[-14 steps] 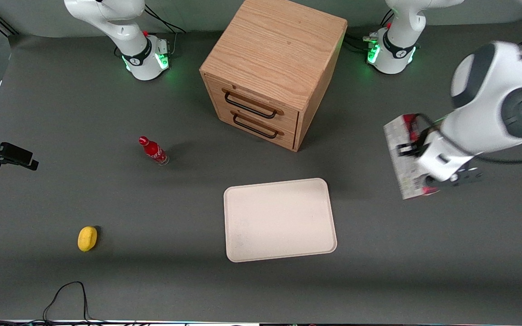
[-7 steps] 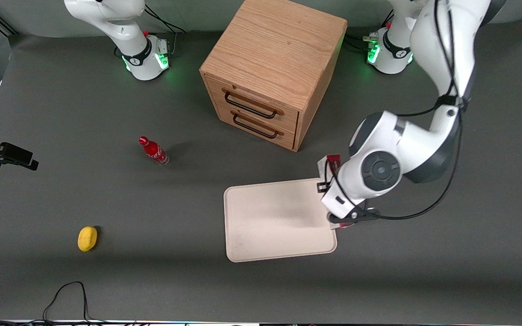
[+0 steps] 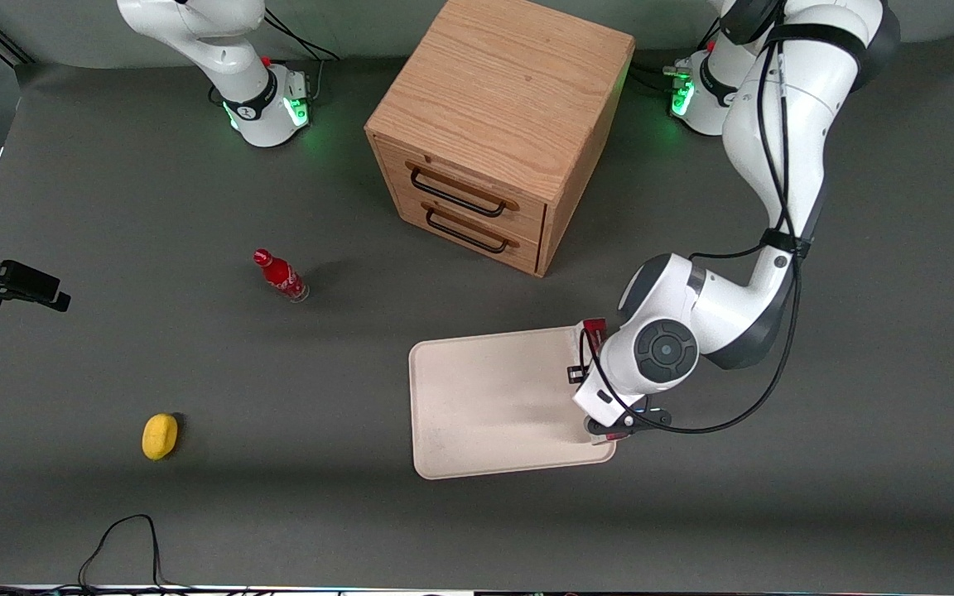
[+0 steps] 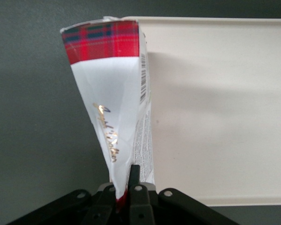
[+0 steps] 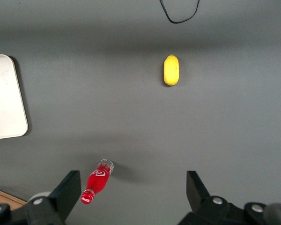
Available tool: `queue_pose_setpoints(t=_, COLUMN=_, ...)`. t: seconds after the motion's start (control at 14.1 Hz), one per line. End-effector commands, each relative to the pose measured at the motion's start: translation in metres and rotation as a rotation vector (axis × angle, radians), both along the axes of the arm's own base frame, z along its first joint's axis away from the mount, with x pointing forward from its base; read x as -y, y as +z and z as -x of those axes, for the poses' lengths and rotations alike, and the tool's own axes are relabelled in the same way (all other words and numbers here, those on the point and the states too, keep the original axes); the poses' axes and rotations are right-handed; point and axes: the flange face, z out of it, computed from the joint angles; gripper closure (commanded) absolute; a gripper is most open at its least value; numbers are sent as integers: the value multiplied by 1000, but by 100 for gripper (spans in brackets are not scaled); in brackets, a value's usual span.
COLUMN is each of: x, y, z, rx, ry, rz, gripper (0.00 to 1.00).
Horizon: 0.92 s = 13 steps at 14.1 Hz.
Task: Place red cookie box on tray
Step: 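Lower the cookie box onto the tray and open the left gripper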
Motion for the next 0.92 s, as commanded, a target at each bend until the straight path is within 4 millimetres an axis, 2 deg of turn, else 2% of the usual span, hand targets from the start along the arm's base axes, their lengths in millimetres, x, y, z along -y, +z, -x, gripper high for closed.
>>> queue_pose_setpoints(t=0.0, x=19, y=-7, z=2, rx=46, ry=27, rz=-8, gripper=100)
queue_pose_setpoints(t=0.5, x=22, y=-14, z=2, rx=83, ry=42, rz=-7, gripper=99)
queue_pose_setpoints(t=0.57, x=22, y=-14, z=2, rx=83, ry=43, rz=-7, gripper=30)
queue_pose_setpoints(t=0.64, x=21, y=-14, z=2, rx=81, ry=45, rz=-8, gripper=0)
queue_pose_setpoints(t=0.85, x=20, y=-12, z=1, rx=84, ry=46, rz=-7, gripper=0)
